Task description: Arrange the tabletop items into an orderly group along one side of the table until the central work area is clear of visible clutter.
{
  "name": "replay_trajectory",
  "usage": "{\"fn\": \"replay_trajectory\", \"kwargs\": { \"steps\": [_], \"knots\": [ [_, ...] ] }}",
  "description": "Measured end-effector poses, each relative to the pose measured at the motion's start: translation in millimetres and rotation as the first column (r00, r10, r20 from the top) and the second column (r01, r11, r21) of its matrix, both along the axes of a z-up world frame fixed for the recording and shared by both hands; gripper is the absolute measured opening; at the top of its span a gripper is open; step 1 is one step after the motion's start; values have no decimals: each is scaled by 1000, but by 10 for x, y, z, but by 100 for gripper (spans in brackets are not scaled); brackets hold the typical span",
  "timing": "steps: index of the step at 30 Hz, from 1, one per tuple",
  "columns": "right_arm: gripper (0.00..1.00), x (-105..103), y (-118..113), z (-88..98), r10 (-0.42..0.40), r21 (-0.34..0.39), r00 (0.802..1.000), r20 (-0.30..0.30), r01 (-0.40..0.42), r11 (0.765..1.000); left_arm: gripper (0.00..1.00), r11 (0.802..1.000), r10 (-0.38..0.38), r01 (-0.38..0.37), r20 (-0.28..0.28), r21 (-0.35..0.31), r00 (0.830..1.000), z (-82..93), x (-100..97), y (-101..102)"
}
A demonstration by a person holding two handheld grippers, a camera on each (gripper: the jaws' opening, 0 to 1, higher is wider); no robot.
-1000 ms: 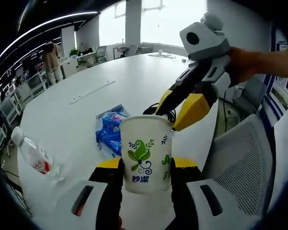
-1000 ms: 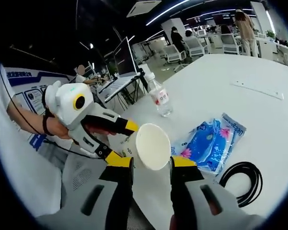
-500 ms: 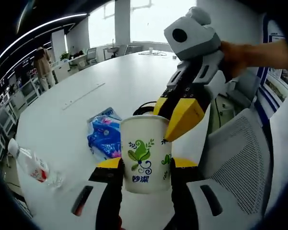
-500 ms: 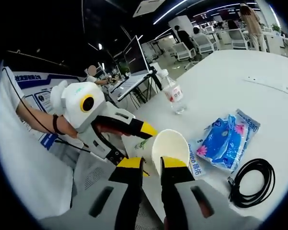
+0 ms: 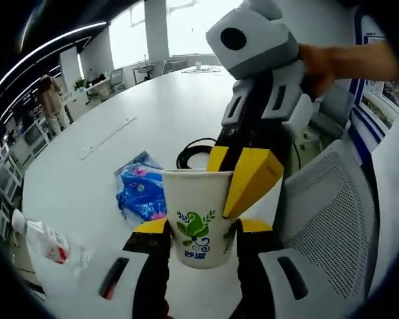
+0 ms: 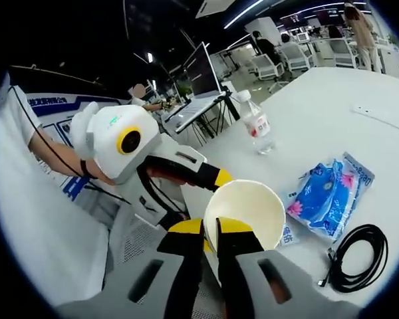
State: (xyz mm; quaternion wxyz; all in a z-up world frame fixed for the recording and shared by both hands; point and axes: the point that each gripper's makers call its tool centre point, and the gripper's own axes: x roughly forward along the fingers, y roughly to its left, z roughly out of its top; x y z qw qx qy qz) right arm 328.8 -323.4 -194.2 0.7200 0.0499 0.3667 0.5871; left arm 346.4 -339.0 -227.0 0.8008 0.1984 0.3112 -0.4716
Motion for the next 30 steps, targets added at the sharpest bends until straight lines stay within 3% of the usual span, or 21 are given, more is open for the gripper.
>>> {"fn": "replay_trajectory", "kwargs": {
  "steps": [21,30],
  "knots": [
    [0,35,-8,-45,-21,-5,1000,-6,21,1000,38,999,44,-45,-27,-22,999,-81,-1,10],
    [0,104,-29,-3,-28,5,1000,-3,28,1000,40,990,131,-134,-64,-43,989,-140,45,197]
  ]
}}
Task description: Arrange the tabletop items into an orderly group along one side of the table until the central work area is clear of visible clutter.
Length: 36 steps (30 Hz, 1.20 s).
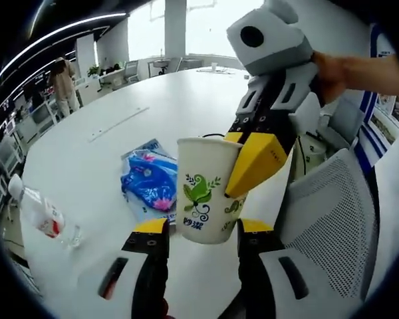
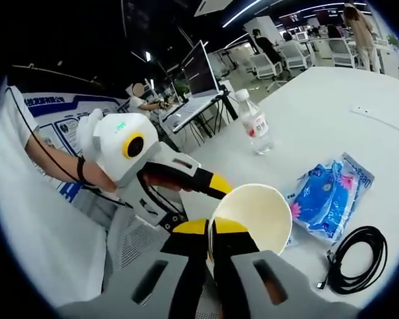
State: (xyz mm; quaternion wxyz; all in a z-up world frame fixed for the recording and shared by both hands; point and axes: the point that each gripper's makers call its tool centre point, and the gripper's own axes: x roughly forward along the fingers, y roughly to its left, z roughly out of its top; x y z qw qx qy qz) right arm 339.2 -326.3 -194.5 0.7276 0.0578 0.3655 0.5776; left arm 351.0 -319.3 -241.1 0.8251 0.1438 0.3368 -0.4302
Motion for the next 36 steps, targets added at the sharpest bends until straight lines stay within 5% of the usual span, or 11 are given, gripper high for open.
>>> {"fn": "replay_trajectory", "kwargs": {
  "steps": [22,36],
  "knots": [
    [0,102,-30,9,-4,-4,1000,14,4,1000,41,993,116,-116,-37,-22,993,-76,36,283],
    [0,202,-39,-40,-34,-32,999,38,35,999,42,972,222,-226,-61,-62,973,-66,96,515]
  ]
}}
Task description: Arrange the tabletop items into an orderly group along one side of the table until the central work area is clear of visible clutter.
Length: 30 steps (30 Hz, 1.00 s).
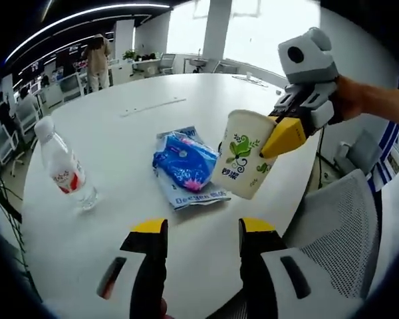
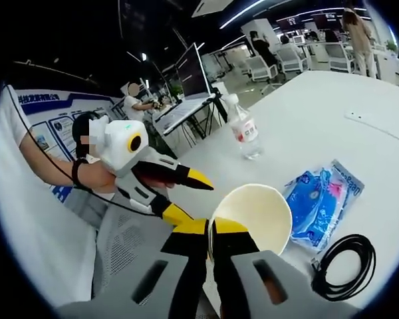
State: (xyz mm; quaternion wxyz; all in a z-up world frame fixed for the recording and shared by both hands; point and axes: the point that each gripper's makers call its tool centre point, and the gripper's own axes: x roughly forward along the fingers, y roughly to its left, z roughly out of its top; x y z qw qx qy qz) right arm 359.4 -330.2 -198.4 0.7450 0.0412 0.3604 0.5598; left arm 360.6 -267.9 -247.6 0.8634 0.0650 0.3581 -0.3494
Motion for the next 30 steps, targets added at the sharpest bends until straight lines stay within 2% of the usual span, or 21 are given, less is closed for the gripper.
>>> {"fn": "replay_trajectory", "kwargs": {
  "steps": [15,19,30],
  "knots": [
    [0,214,153,24,26,-37,998,52,-24,999,42,995,95,-94,2,-31,996,84,26,232],
    [0,273,175,-72,46,-102,996,75,-38,994,42,993,115,-115,4,-32,993,97,12,320],
    [0,410,373,-105,79,-141,991,105,-63,988,42,986,163,-163,7,-39,987,135,-64,514]
  ]
}}
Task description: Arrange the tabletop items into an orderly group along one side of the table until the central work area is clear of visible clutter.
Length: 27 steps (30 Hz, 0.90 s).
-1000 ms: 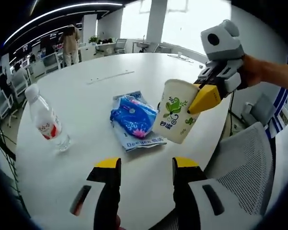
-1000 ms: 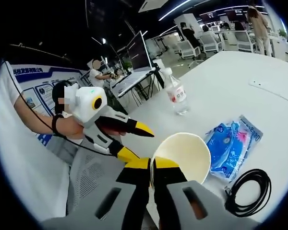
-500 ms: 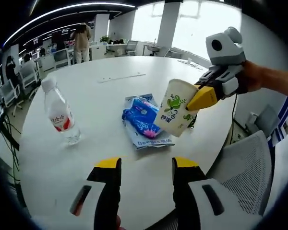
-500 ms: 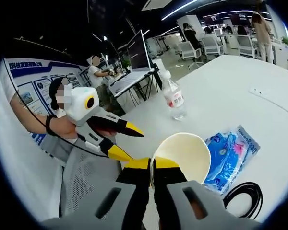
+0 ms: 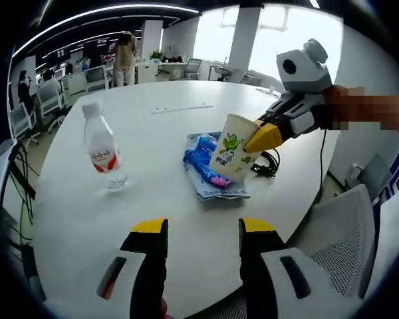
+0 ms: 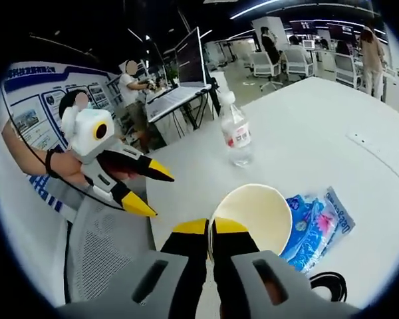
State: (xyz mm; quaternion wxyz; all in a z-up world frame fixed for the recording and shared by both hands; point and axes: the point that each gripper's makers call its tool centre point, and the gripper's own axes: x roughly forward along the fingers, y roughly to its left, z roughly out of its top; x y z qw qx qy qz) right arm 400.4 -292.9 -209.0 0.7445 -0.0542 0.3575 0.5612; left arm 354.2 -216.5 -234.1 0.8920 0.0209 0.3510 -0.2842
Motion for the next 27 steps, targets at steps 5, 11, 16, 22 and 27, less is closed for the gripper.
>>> {"fn": "replay_trajectory", "kwargs": {
  "steps": [5,11,16,22,27],
  "knots": [
    [0,71,97,-6,27,-22,999,22,-26,999,42,1000,23,-23,3,-3,1000,17,-25,105],
    [0,155,205,-54,52,-56,998,43,-49,997,42,999,50,-50,9,-9,999,55,-42,222],
    [0,185,319,-83,75,-73,996,47,-72,995,42,996,83,-83,17,-14,996,83,-26,357],
    [0,231,404,-120,96,-93,994,50,-91,992,42,993,113,-112,24,-20,993,99,-18,470],
    [0,332,470,-172,119,-133,990,75,-108,985,42,991,136,-135,28,-24,990,133,2,552]
  ]
}}
